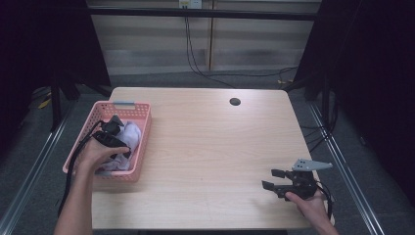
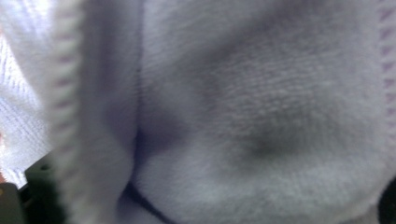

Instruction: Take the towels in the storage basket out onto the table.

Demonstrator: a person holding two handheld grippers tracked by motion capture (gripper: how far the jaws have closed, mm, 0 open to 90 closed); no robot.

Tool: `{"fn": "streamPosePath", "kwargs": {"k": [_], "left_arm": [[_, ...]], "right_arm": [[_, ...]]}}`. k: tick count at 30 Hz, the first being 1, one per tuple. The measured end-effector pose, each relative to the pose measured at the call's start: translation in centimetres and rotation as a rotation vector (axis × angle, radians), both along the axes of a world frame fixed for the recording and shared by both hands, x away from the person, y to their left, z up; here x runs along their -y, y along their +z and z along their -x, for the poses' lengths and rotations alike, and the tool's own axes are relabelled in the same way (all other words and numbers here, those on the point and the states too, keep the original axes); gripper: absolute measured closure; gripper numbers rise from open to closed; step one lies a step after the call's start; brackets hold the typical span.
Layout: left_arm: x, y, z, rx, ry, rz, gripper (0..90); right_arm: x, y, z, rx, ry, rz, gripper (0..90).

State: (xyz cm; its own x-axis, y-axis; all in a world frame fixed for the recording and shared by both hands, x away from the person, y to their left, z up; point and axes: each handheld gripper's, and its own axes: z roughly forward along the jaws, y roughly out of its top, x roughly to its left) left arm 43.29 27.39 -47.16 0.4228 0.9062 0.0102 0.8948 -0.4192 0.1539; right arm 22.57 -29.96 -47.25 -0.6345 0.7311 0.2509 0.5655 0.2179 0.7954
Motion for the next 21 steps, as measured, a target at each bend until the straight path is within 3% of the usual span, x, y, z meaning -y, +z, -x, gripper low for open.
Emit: {"fn": "streamPosePath", "kwargs": {"k": [3,5,11,19,21], "left_arm": [[0.5,-0.2,0.2,0.021,0.007,-0.052,4.2],[0.4,0.0,0.2,0.018,0.013,-0.056,6.8],[0.1,0.5,0.0,0.018,0.021,-0.069,27.2],[-1.3,1.3,0.3,0.038,0.060,0.029,37.9],[-1.3,1.3,0.3,0.037,0.058,0.029,38.4]], "right_arm": [[0.0,0.0,0.1,0.001,0.013,-0.002,32.1],[0.0,0.0,0.1,-0.003,0.014,-0.002,32.2],[-0.1,0.0,0.1,-0.005,0.022,0.000,32.3],[-0.1,0.0,-0.1,-0.012,0.012,0.001,32.3],[-0.2,0.0,-0.2,-0.012,0.014,0.001,32.2]]}}
